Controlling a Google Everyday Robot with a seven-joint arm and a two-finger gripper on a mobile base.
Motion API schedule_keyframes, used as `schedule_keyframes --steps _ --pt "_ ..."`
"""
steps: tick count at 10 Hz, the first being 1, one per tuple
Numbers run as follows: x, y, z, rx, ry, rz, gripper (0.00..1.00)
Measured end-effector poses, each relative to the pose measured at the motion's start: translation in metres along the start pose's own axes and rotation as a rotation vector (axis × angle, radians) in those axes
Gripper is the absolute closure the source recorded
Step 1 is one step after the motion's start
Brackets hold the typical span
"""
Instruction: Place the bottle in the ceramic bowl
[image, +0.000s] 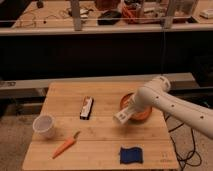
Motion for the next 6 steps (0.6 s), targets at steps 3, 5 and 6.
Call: schedule_keyframes --steps 3,5,6 --pt "0.012 -0.001 0.000 0.005 0.008 0.032 1.00" --pt "0.023 0.000 0.000 0.008 0.015 0.057 1.00" --pt "0.023 -0.001 0.000 0.009 0.012 0.063 1.00"
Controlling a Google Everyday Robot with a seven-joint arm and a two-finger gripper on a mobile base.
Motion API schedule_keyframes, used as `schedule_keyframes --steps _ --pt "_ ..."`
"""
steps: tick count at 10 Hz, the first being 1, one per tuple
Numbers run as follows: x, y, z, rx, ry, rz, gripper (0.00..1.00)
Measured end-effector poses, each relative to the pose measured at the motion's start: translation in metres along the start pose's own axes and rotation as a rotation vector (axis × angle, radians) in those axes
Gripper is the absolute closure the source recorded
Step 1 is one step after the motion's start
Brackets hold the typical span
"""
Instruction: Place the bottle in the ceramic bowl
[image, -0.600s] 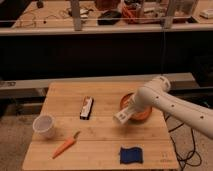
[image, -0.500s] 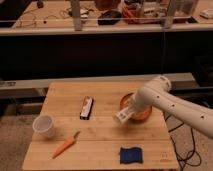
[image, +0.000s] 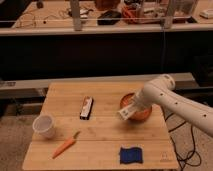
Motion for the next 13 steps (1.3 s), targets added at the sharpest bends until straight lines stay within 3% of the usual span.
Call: schedule_keyframes --steps 13 --pt "0.027 0.001 0.009 -0.022 0.030 0.118 0.98"
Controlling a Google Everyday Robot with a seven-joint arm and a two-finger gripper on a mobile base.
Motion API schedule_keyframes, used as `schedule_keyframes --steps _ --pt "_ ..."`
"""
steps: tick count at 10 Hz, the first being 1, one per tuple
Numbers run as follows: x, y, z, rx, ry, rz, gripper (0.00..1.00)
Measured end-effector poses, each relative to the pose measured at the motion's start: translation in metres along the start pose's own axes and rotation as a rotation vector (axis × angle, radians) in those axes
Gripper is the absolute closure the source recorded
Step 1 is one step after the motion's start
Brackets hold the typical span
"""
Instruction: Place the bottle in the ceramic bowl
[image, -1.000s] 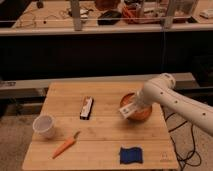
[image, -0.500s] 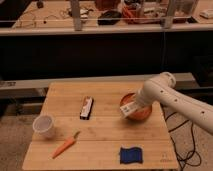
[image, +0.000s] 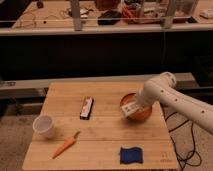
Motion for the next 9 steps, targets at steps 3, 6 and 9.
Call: schedule_keyframes --steps 3,6,9 --pt "0.0039 0.0023 0.0016 -0.007 0.008 0.020 0.91" --pt "0.0073 0.0033 0.0031 -0.013 0.016 0.034 0.84" --pt "0.0095 0.0039 0.0049 -0.020 0.022 0.048 0.76"
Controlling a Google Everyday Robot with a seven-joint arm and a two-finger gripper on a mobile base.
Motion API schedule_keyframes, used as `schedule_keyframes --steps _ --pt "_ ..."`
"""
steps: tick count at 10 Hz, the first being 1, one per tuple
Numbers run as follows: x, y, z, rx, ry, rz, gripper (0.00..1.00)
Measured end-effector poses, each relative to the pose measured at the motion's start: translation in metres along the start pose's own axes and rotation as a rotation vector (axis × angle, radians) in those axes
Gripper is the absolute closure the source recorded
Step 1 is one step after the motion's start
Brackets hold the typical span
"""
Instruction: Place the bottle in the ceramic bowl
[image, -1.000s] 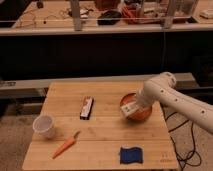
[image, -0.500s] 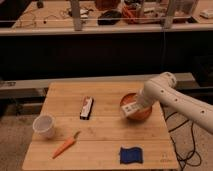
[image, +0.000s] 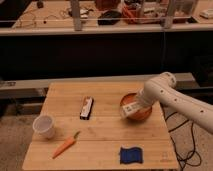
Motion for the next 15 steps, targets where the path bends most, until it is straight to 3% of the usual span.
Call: schedule_keyframes --steps 3,10,15 --pt "0.0029 0.0003 0.0023 -0.007 0.006 0.014 0.75" --pt "0.0050 0.0005 0.0057 -0.023 0.013 0.043 0.59" --pt "0.0057 0.0019 0.0065 -0.035 0.017 0.062 0.59"
